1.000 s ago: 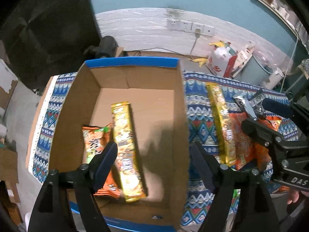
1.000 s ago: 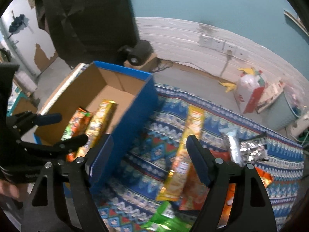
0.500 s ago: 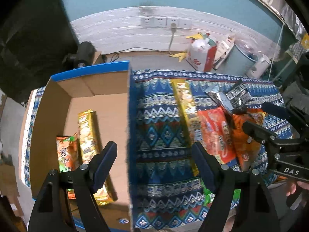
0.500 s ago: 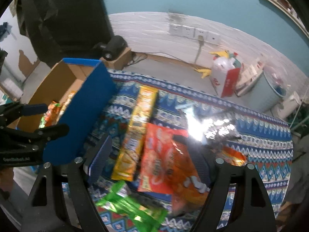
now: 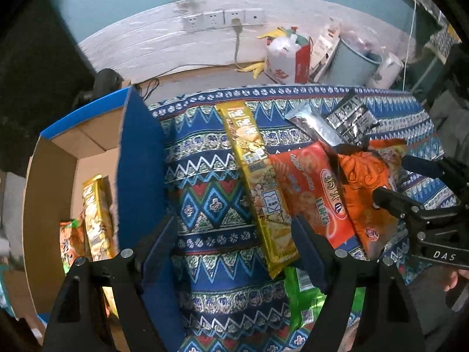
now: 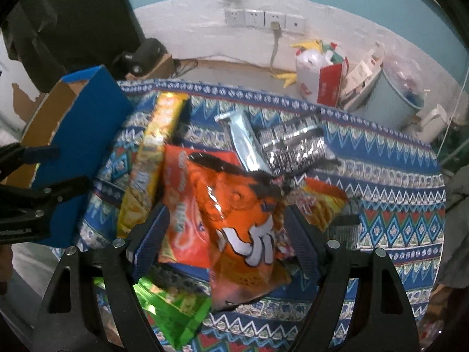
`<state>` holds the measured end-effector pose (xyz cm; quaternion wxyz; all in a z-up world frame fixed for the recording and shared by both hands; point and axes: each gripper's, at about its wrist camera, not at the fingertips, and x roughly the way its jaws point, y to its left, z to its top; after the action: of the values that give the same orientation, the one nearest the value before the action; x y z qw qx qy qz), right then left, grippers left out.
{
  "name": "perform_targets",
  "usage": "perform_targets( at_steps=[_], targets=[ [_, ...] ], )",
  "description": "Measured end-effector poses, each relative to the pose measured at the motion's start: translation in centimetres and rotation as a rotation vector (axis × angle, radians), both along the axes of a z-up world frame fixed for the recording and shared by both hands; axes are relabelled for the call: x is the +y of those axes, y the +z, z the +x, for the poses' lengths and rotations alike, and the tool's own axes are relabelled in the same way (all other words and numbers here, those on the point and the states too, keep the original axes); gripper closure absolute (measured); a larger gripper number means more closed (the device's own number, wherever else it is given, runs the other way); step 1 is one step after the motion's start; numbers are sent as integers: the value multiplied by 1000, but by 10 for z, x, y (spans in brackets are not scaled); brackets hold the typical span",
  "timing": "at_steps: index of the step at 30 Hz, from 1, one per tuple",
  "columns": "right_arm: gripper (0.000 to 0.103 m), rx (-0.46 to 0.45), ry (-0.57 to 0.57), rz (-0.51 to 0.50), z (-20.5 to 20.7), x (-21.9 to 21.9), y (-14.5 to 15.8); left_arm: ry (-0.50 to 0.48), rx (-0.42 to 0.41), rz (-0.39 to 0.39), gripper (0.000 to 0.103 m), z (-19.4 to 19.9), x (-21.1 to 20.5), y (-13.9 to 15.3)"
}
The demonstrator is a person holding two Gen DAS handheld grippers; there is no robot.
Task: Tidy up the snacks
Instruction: 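Grasp a yellow snack pack with the left tool while the right tool grasps the orange chip bag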
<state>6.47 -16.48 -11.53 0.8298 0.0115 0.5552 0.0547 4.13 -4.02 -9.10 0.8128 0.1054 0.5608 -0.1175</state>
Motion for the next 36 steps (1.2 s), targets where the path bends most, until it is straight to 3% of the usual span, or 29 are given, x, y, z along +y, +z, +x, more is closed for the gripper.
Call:
perform_targets(
  at_steps=[10,21,22,24,26,30,34,36],
  targets=[
    [24,86,-14,6,1,-12,-40,-11,62,32,22,8,-16,-28],
    [23,51,94,-181,-1,7,-59,-4,114,64,22,27,-29,-55],
    [24,43,107,-194,-3,9,-59,-3,118,70,22,28,-30,-58],
    [38,22,116,-203,-7,9,-57,5,131,74,22,33,-31,-64],
    [50,12,113,-179,-8,5,-52,13,141,67,22,38,-31,-69],
    [60,13,65,-56,-4,-14,-45,17,153,68,22,47,-36,-76],
    [62,12,10,65,0,-34,-40,13,160,79,22,55,-40,-82],
    [62,10,1,80,1,-36,-39,26,172,54,22,59,-39,-84]
  ],
)
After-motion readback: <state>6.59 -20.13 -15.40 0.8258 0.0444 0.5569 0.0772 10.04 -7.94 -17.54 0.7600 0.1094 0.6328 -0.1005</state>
